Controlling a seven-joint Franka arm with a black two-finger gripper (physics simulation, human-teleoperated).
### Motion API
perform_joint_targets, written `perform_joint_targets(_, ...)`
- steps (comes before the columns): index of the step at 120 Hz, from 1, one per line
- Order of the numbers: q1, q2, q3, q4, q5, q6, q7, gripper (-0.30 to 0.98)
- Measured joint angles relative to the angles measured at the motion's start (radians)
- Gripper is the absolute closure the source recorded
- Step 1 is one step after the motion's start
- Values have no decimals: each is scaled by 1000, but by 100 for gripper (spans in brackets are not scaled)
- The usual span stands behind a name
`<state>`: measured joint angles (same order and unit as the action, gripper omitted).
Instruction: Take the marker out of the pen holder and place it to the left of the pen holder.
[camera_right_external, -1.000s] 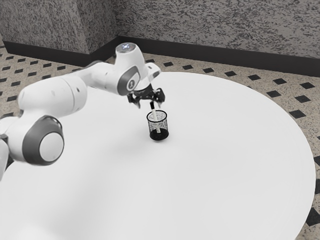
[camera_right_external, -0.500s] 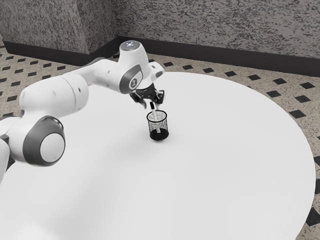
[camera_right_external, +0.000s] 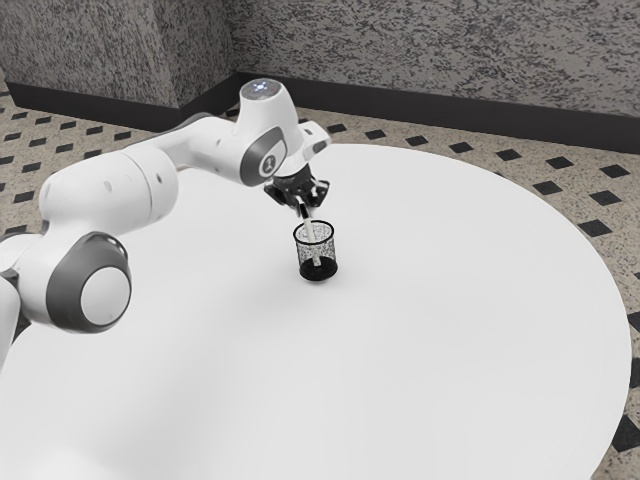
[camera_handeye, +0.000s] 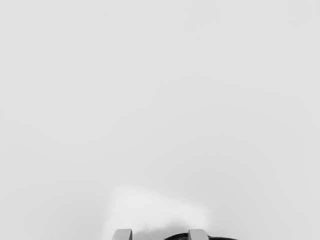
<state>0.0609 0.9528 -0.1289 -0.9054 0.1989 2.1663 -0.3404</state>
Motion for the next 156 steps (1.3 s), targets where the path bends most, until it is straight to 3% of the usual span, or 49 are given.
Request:
perform_joint_targets(47, -7, -25, -10, 0, 7, -4, -3, 70)
perform_joint_targets(61, -19, -116, -10, -32, 7, -6, -5, 71)
perform_joint_targets(77, -12, -297, 15, -190, 9, -6, -11, 71)
perform_joint_targets(87, 56, -357, 39, -270, 9, -7, -15, 71)
perform_joint_targets(98, 117, -305, 43, -294, 5, -6, -17, 71)
perform_joint_targets(117, 129, -192, 42, -258, -12, -1, -20, 71)
perform_joint_targets(143, 149, -198, 33, -240, -36, -1, -14, 29)
perform_joint_targets(149, 140, -297, 36, -251, -37, -24, -8, 23)
perform_joint_targets(156, 69, -542, 37, -342, -34, -108, 8, 17)
